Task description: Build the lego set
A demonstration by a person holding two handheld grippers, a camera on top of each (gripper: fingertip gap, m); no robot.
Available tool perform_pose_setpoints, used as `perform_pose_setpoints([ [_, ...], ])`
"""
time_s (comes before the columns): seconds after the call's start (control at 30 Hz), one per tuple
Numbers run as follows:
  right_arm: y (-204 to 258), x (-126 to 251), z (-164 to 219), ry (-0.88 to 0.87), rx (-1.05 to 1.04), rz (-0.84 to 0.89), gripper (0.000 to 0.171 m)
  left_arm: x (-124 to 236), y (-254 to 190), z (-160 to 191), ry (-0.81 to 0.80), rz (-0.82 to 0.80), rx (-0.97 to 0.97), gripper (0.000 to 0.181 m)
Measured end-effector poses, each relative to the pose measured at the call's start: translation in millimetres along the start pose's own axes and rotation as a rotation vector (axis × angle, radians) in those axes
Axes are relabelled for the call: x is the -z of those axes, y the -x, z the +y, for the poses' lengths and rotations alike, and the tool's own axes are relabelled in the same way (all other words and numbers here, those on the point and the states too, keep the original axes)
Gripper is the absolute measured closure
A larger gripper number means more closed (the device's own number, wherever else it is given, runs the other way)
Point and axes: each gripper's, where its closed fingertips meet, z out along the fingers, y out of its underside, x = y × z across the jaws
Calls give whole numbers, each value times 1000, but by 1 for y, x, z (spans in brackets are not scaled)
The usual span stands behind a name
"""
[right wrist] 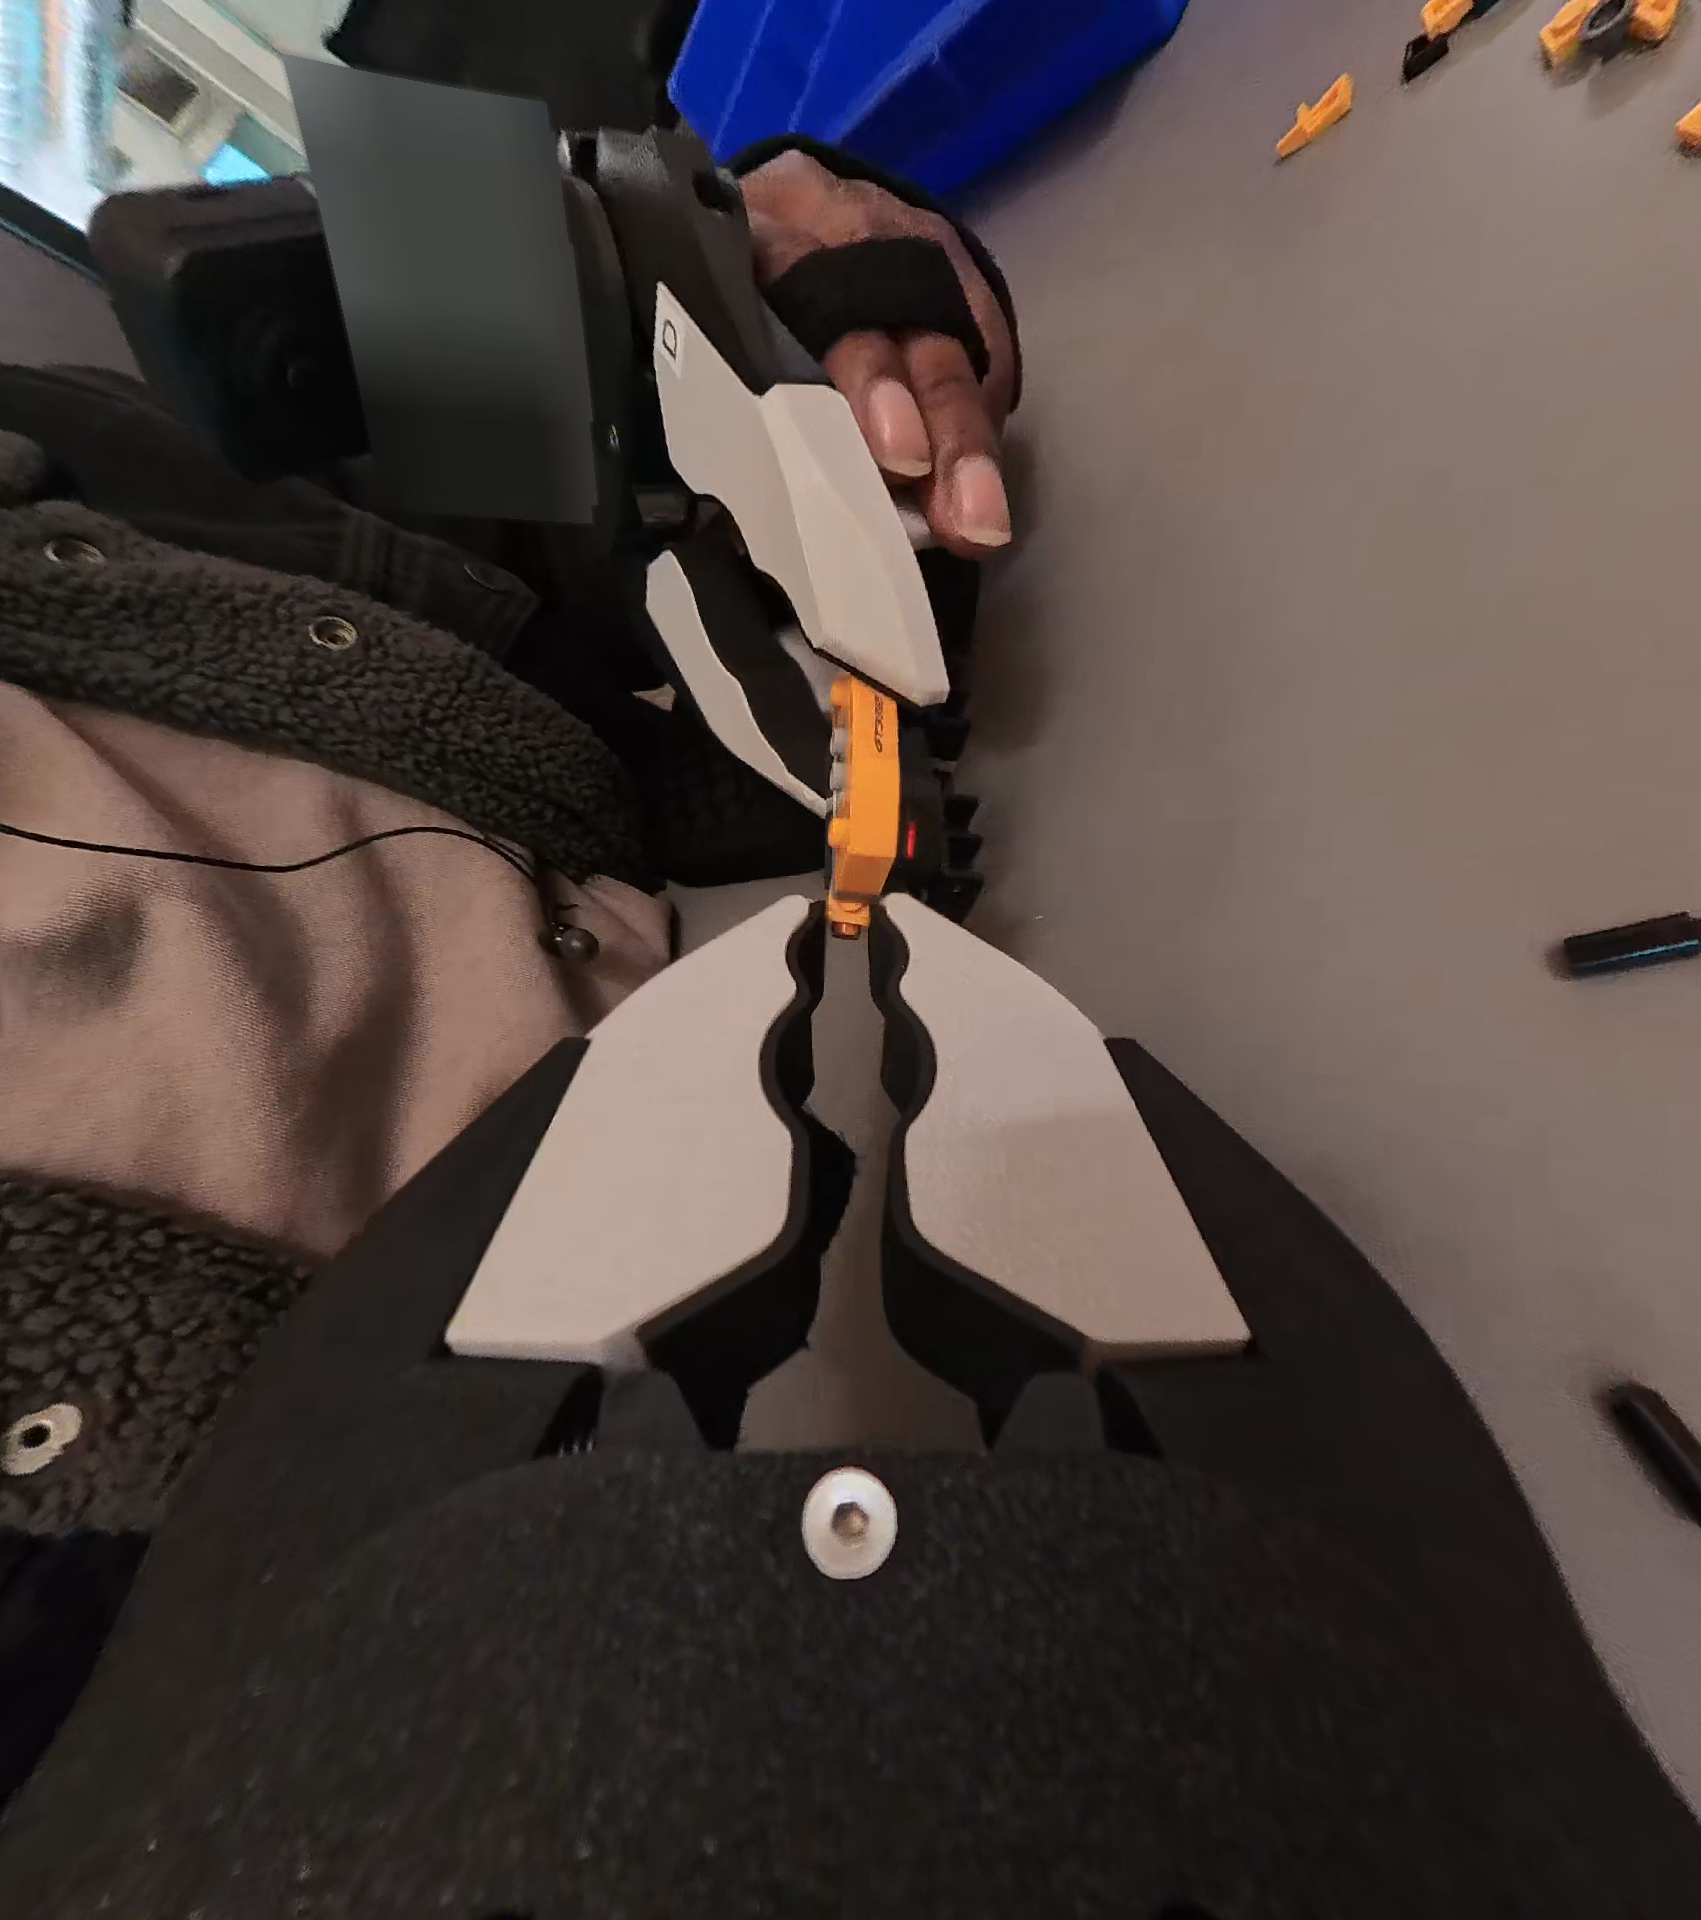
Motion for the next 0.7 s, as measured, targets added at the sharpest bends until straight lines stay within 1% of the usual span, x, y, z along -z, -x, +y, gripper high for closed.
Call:
perform_pose_setpoints([
  [0.1,1,0,0,-8,-44,-32,164,0,-1,0,-2,18,32,150],
  [0.3,5,2,-4,-22,-225,-118,163,0,-1,-1,-19,86,221,150],
  [0.4,3,5,-1,23,-306,-109,163,-5,-4,0,1,111,292,150],
  [0.5,3,5,6,111,-369,-82,163,-8,-10,-1,23,151,358,150],
  [0.6,1,7,3,166,-387,-42,163,-9,-9,0,39,155,422,150],
  [0.7,-2,9,-4,174,-394,-13,163,-8,-3,2,41,142,501,150],
])
